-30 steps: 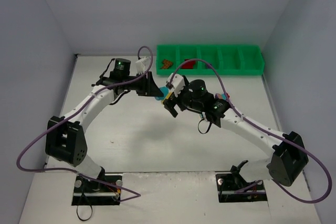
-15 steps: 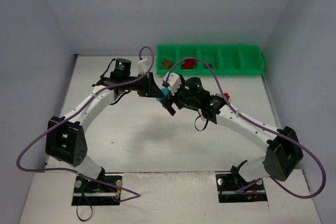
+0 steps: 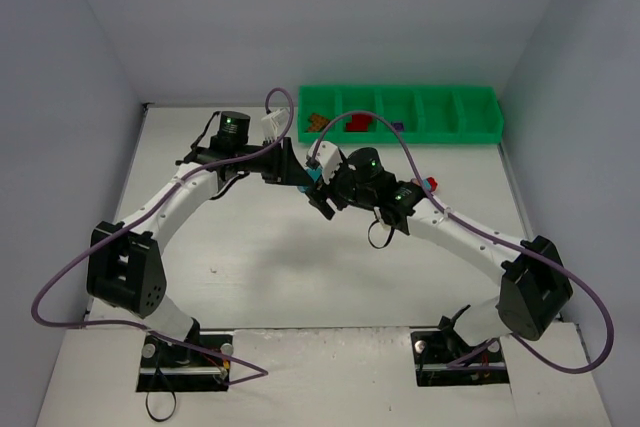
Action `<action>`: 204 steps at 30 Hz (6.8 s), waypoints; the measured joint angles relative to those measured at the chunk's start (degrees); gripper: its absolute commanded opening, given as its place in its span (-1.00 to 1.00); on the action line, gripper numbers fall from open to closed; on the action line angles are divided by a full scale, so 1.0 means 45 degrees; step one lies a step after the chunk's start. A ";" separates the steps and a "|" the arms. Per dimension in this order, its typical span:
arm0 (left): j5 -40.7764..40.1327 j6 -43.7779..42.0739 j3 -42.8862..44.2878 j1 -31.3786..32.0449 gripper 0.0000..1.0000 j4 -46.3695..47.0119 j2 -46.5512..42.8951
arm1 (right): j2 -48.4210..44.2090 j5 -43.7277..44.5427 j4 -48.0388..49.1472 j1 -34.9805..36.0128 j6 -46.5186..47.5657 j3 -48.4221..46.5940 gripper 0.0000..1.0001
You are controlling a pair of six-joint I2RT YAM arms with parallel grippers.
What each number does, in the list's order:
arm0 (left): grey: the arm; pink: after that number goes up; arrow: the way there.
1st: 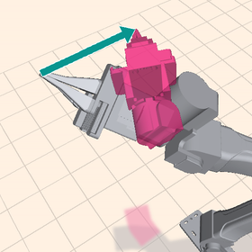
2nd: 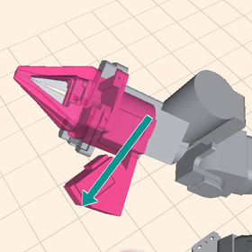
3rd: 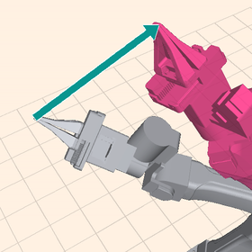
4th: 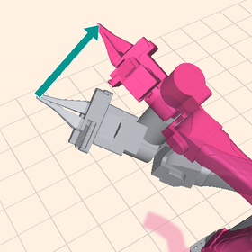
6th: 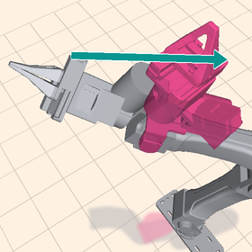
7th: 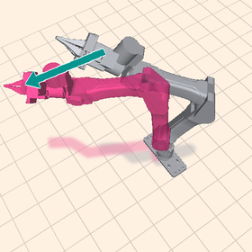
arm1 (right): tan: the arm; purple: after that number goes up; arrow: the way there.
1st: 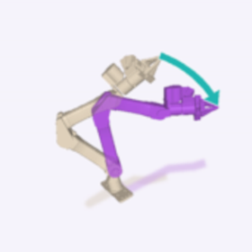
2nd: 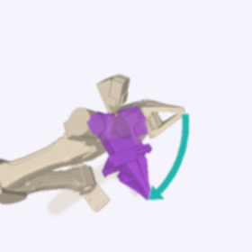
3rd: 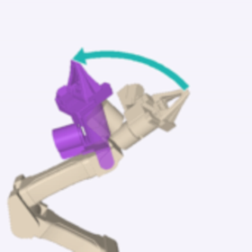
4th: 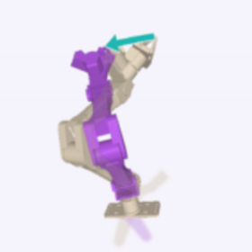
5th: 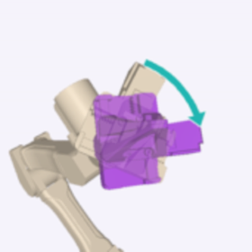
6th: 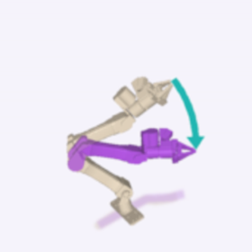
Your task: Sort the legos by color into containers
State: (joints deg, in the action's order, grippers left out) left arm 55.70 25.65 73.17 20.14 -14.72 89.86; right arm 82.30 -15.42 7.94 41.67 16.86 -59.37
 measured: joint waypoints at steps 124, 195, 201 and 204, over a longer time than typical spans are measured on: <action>-0.6766 -0.8840 -0.2385 0.2924 -0.93 0.3604 -0.2885 | 0.1554 -0.8145 0.0869 -0.3983 -0.9593 -0.2749 0.64; -1.1001 -0.3201 -0.5425 0.3283 0.61 0.1870 -0.4260 | 1.1579 0.4765 0.1341 -1.1492 -0.3628 -1.1210 0.61; -1.0754 -0.2943 -0.5183 0.3283 0.61 0.2035 -0.4206 | 0.7936 0.3007 0.0423 -1.1259 -0.3376 -0.8009 0.48; -1.0724 -0.2837 -0.5027 0.3283 0.61 0.2089 -0.4177 | 0.5455 0.2055 0.0068 -1.0768 -0.3483 -0.6314 0.43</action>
State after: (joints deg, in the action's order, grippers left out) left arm 7.44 12.88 50.54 34.92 -5.32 71.07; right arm 106.85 -6.17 8.25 -6.79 1.19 -87.79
